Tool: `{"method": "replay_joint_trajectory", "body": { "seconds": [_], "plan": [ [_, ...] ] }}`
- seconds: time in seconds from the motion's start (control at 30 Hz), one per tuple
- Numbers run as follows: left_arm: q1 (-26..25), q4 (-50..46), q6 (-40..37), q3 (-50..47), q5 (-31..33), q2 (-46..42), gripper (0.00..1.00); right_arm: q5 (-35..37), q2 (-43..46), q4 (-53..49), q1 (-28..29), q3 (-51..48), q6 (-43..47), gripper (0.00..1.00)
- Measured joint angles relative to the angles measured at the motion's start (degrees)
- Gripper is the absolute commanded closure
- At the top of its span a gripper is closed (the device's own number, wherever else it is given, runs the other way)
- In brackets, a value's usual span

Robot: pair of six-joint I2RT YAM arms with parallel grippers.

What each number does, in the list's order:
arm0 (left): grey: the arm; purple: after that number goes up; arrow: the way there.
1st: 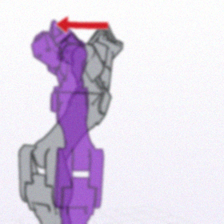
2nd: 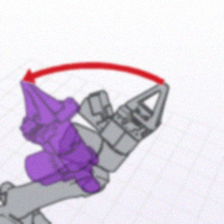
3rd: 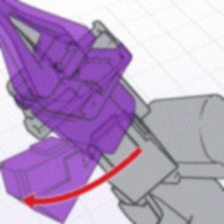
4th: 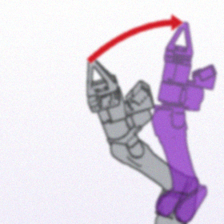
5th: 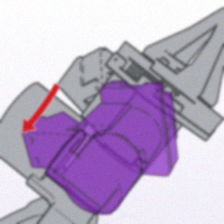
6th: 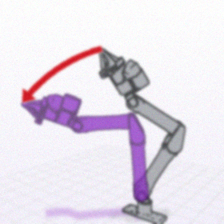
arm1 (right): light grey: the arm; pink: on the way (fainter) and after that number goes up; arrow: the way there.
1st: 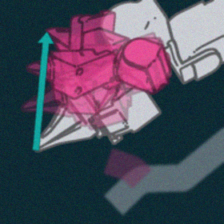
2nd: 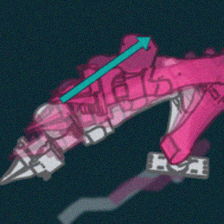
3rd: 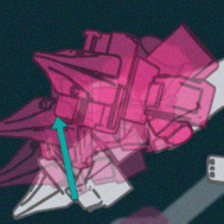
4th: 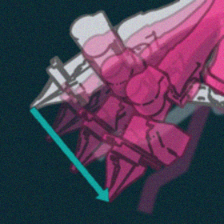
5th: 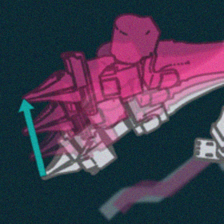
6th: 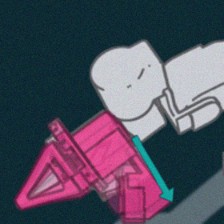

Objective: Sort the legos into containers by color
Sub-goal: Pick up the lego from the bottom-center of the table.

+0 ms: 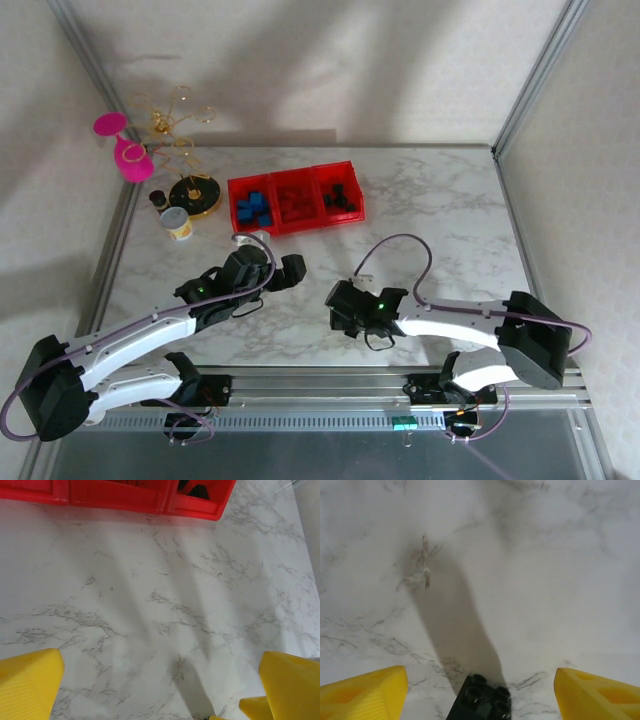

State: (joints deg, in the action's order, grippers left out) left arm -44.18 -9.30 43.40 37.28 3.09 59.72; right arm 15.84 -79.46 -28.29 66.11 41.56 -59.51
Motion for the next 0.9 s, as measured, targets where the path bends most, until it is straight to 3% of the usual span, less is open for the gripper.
{"method": "replay_joint_trajectory", "body": {
  "seconds": [0.6, 0.9],
  "plan": [
    [0.0, -1.1, 0.2, 0.0, 1.5, 0.0, 0.0, -0.4, -5.2, 0.7, 2.8, 0.0, -7.4, 0.56],
    [0.0, -1.3, 0.1, 0.0, 1.5, 0.0, 0.0, 2.3, -4.3, -0.8, 2.9, 0.6, -7.1, 0.6]
  ]
}}
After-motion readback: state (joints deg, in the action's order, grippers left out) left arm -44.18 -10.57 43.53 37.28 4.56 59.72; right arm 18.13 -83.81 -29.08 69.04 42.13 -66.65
